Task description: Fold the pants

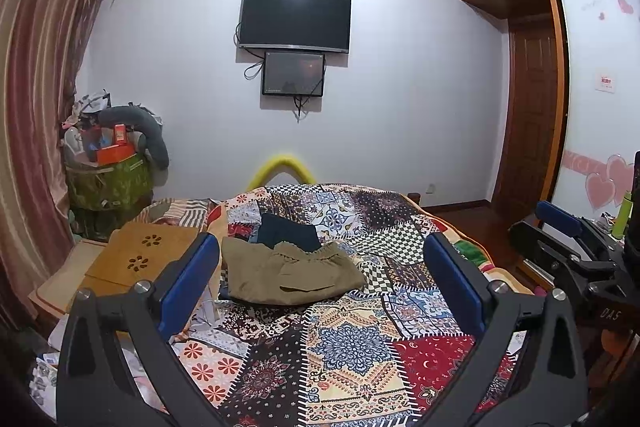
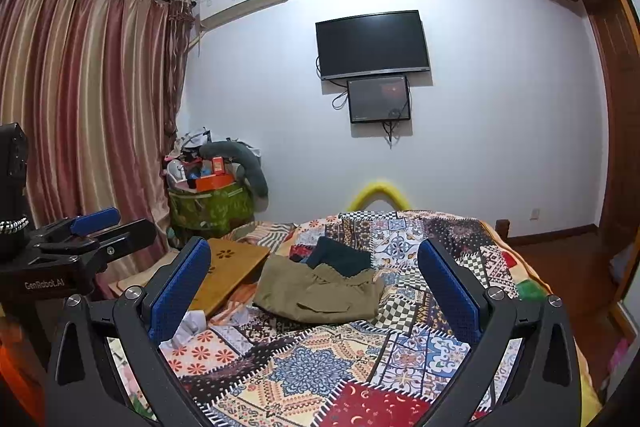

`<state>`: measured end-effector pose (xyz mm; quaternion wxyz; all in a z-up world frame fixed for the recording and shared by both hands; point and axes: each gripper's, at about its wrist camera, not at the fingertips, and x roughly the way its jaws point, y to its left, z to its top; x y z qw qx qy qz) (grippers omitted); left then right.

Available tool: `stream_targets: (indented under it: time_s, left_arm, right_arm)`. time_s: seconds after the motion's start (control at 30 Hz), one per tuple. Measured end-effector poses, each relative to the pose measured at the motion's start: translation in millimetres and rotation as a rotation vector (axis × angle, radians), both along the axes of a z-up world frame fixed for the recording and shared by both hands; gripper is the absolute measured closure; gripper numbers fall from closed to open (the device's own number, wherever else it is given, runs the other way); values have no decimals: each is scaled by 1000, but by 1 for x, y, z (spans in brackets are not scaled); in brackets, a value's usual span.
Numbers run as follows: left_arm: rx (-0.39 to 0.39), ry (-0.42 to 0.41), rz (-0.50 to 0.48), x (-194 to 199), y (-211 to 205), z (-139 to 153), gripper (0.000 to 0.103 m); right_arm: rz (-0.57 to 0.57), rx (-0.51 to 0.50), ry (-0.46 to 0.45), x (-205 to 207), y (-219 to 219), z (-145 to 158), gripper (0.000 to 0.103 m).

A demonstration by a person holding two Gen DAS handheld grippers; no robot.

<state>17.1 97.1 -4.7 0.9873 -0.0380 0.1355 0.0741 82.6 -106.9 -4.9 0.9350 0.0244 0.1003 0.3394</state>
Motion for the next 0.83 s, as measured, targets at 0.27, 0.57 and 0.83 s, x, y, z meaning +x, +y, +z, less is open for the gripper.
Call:
stream_targets:
  time_s: [0.27,0.57,0.83]
  left_arm:
    - [-1,1,-10,2,-2,-3,0]
    - [8,5,-16,3,-7,-4,0]
    - [3,14,-15,6,-7,-5,0]
  right_arm:
    - [-5,3,-1,0,-1,0,0]
    - [-14,4,3,0,0,-1,0]
    - [-19,6,10,1,0,-4,0]
